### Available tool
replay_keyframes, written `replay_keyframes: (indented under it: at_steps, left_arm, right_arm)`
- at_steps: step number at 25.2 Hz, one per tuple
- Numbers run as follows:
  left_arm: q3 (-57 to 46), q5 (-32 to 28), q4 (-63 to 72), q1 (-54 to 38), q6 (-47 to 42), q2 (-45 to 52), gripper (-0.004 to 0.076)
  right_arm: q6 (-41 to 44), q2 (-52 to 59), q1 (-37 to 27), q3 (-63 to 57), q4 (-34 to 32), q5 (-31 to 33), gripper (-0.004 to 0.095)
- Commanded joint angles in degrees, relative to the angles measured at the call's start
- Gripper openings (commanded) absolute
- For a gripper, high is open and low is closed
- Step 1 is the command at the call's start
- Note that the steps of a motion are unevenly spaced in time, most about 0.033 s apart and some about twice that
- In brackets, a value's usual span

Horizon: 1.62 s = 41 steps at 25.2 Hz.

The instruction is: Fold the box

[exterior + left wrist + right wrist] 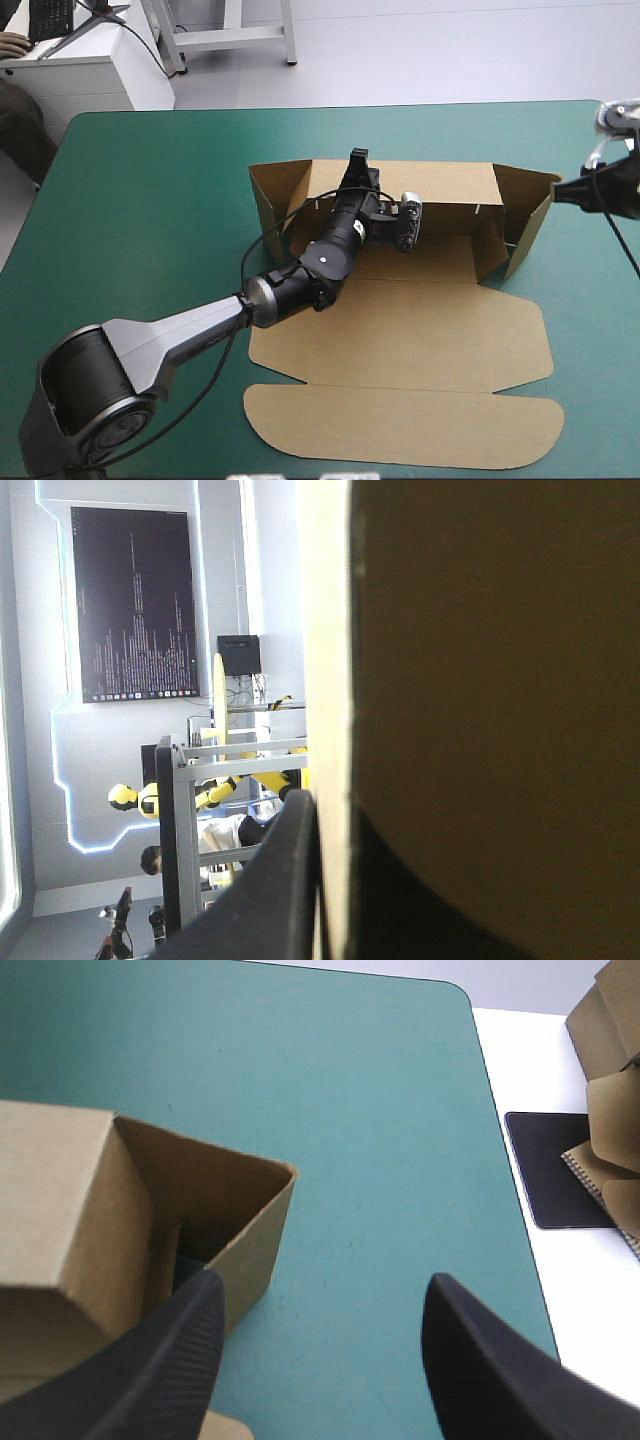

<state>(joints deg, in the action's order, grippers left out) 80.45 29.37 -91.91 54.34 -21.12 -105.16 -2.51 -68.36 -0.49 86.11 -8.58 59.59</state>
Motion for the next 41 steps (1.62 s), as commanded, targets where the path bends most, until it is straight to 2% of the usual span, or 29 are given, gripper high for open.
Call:
replay_keyframes:
  at_steps: [1,7,14,24,30,41]
  left_arm:
    - [1.38,1.06,-0.79,0.34,-1.12,2.49,-0.0010]
    - [1.38,1.06,-0.79,0.34,-1.12,2.49,-0.0010]
    - [1.38,1.06,-0.79,0.34,-1.12,2.49,-0.0010]
    - [1.38,1.06,-0.58,0.34,-1.12,2.49,-0.0010]
    - [1.38,1.32,-0.58,0.34,-1.12,2.49,-0.0010]
    - [1.38,1.57,-0.58,0.34,-1.12,2.49,-0.0010]
  right_arm:
    - [0.30,-6.99,-0.29,9.18,-1.61,-1.26,0.0535]
    - [4.39,-20.86,-0.29,22.21,-1.37,3.85,0.0535]
    - [4.38,-31.84,-0.39,24.43,1.51,4.42,0.0533]
    - [4.38,-32.98,-0.39,24.15,6.20,12.29,0.0507]
    - [2.51,-32.87,-0.39,23.61,13.05,12.39,0.0463]
    - [-0.32,-27.22,-0.39,10.47,11.49,12.14,0.0461]
